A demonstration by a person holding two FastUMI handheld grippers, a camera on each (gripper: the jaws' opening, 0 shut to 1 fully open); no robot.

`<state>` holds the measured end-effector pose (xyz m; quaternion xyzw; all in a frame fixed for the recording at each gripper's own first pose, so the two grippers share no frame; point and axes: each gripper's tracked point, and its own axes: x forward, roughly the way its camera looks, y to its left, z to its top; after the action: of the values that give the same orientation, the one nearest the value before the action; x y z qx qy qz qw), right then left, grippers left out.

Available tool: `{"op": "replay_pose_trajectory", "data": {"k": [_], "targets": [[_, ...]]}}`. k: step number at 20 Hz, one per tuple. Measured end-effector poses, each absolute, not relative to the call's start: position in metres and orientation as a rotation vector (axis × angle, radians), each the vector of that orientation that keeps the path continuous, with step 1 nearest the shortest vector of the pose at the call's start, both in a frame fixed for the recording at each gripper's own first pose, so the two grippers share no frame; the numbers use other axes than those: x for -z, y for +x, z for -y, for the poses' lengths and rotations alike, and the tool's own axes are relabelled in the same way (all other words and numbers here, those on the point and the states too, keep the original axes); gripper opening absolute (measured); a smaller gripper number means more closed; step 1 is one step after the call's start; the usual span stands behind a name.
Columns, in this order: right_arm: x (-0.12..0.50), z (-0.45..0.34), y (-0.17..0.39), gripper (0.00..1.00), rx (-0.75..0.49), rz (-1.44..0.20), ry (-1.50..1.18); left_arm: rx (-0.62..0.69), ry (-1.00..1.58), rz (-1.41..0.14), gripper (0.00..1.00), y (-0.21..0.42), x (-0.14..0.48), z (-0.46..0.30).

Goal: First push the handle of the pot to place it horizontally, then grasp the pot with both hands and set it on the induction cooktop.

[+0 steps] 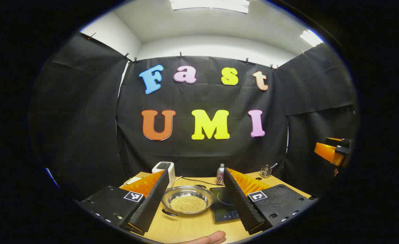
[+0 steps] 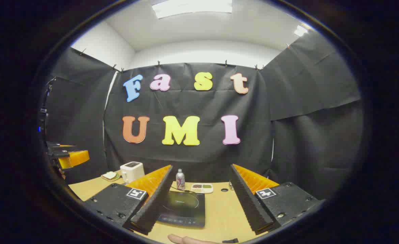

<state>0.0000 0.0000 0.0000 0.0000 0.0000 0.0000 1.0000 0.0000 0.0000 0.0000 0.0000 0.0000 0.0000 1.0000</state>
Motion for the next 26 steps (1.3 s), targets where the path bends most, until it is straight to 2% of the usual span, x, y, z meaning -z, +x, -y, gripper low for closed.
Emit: {"op": "replay_pose_trajectory", "data": {"k": [11, 12, 13, 17, 20, 21, 23, 25, 26], "targets": [[-0.012, 0.016, -0.033, 0.99, 0.042, 0.083, -0.025, -0.011, -0.048, -0.007, 0.95, 0.013, 0.005, -0.014], [-0.014, 0.016, -0.034, 1.00, 0.048, 0.095, -0.026, -0.017, -0.049, -0.013, 0.87, 0.016, 0.007, -0.019], [-0.016, 0.016, -0.037, 0.99, 0.049, 0.106, -0.027, -0.024, -0.049, -0.019, 0.96, 0.018, 0.008, -0.023], [-0.012, 0.011, -0.038, 1.00, 0.035, 0.110, -0.030, -0.015, -0.055, -0.044, 0.93, 0.031, 0.024, -0.030], [-0.005, 0.004, -0.031, 1.00, 0.024, 0.093, -0.035, 0.052, -0.032, -0.001, 0.91, 0.041, 0.027, -0.020], [-0.002, 0.003, -0.027, 1.00, 0.027, 0.084, -0.036, 0.060, -0.018, 0.003, 0.77, 0.043, 0.033, -0.021], [0.000, -0.003, -0.023, 0.99, 0.023, 0.079, -0.038, 0.042, 0.034, -0.001, 0.76, 0.051, 0.042, -0.026], [0.001, -0.007, -0.018, 1.00, 0.022, 0.083, -0.038, 0.057, 0.072, -0.011, 0.63, 0.053, 0.050, -0.021], [0.003, -0.009, -0.016, 0.99, 0.022, 0.080, -0.037, 0.085, 0.088, -0.034, 0.60, 0.055, 0.057, -0.015]]}}
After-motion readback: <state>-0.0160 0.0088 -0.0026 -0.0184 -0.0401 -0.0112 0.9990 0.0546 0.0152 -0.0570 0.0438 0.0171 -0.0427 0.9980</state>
